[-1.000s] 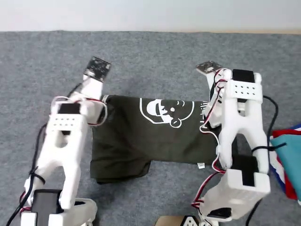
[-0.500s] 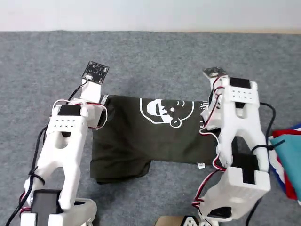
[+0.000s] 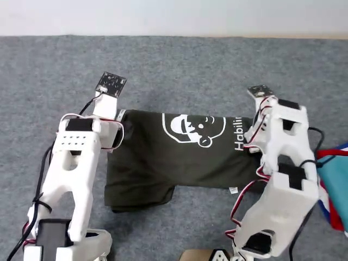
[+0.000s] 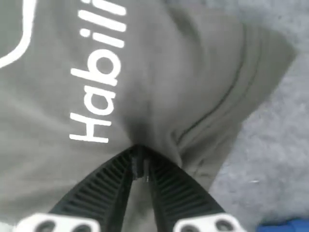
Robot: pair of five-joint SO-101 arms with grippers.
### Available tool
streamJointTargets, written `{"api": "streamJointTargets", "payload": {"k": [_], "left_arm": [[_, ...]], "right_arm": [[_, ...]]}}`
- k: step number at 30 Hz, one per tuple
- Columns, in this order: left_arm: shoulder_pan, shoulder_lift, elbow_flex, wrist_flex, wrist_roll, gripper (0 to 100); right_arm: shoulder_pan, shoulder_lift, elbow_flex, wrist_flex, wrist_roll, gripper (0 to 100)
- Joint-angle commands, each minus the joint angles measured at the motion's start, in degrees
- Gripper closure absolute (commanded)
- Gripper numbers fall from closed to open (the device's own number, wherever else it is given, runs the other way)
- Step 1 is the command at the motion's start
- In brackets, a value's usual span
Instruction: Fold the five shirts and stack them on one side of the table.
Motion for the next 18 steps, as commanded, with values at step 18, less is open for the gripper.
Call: {"api": "streamJointTargets", "payload": {"k": [18], "left_arm": [[-24.88, -2.29, -9.98, 12.22, 0.62, 100]], "right_arm": [[-21.14, -10.51, -19.78, 31.08, 7.3, 99.0]]}}
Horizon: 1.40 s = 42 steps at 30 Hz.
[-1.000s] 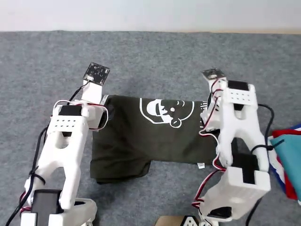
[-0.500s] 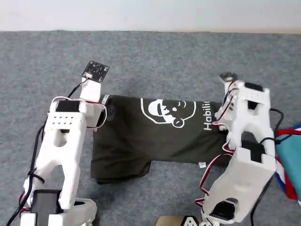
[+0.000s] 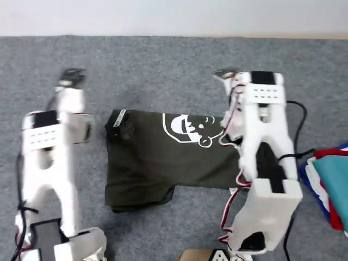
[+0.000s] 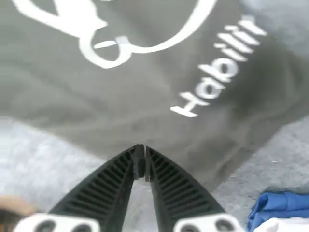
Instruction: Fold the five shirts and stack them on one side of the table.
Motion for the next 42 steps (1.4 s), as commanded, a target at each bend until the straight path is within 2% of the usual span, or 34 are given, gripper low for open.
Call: {"api": "streamJointTargets", "payload": {"k": [1, 5, 10, 16, 20, 27, 31, 38, 42], "left_arm": [[-11.25, -2.29, -1.8, 0.62, 0.35, 100], [-19.87, -2.29, -1.89, 1.41, 0.09, 100], [-26.46, -2.11, -1.01, 1.67, 0.09, 100], [-33.41, -2.2, 1.63, 1.14, -3.96, 100], [-35.34, -2.2, 3.21, -0.44, -4.31, 100], [-35.43, -2.02, 4.44, -1.49, -4.31, 100], [-35.43, -1.85, 4.44, -1.49, -4.31, 100], [-35.25, -1.93, 4.44, -3.08, -4.04, 100], [-35.25, -1.93, 4.44, -2.73, -4.04, 100]], "right_arm": [[-6.11, -5.85, -2.02, 4.0, 6.86, 99.0], [-11.3, -12.44, 4.84, 3.47, 10.99, 99.0], [-18.15, -22.73, 19.6, 0.92, 13.27, 99.0], [-21.23, -41.36, 45.45, -18.77, 13.71, 99.0], [-26.77, -48.04, 58.29, -27.38, 13.89, 99.0], [-37.67, -45.41, 60.57, -30.46, 13.89, 98.1], [-43.65, -43.47, 60.57, -29.85, 13.8, 88.7], [-49.8, -42.86, 60.84, -31.16, 13.8, 71.4], [-50.07, -41.8, 61.01, -35.12, 13.89, 68.4]]}}
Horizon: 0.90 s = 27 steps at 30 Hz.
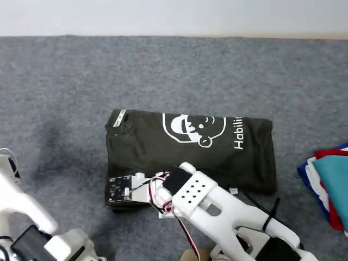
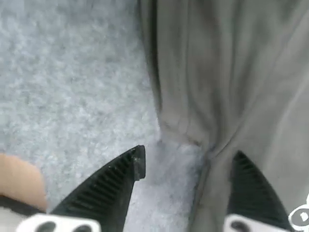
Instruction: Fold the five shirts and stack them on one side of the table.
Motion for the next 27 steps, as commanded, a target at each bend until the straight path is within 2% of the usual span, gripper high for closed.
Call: {"api": "streamJointTargets", "payload": {"k": [1, 8, 16, 21, 27], "left_arm": [[-0.26, -1.85, -0.22, -0.53, 0.0, 100], [-0.26, -2.02, 1.19, -0.97, -0.26, 100], [-0.26, -2.2, 1.19, -0.79, -0.26, 100], [-0.35, -2.2, 1.19, -0.62, -0.26, 100], [-0.35, -2.2, 1.19, -0.62, -0.26, 100]], "right_arm": [[-0.92, 2.15, -0.35, -3.3, 0.53, 68.4], [-1.01, 11.74, -2.2, -6.37, 0.62, 68.4], [-0.92, 14.46, -2.64, -8.84, 0.44, 69.0], [-1.01, 17.36, -3.52, -10.42, 0.44, 78.1], [0.13, 21.23, -7.3, -10.33, 0.62, 79.4]]}}
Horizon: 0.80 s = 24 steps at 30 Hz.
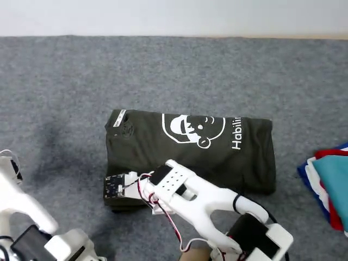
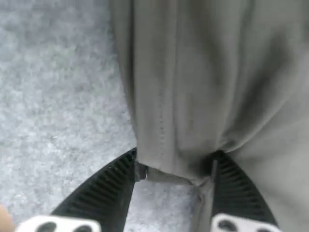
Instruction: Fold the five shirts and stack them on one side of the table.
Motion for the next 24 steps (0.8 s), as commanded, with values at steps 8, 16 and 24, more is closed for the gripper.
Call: {"api": "streamJointTargets", "payload": {"k": [8, 16, 24], "left_arm": [[-0.18, -2.29, 1.98, -0.97, -0.35, 100], [0.0, -2.29, 2.33, -0.97, -0.35, 100], [0.0, -2.29, 2.42, -1.05, -0.35, 100]], "right_arm": [[4.62, 2.07, -6.68, -0.4, 5.54, 91.5], [7.87, 1.8, -8.09, 0.22, 7.82, 96.4], [8.66, 1.54, -8.18, 2.24, 7.56, 94.6]]}}
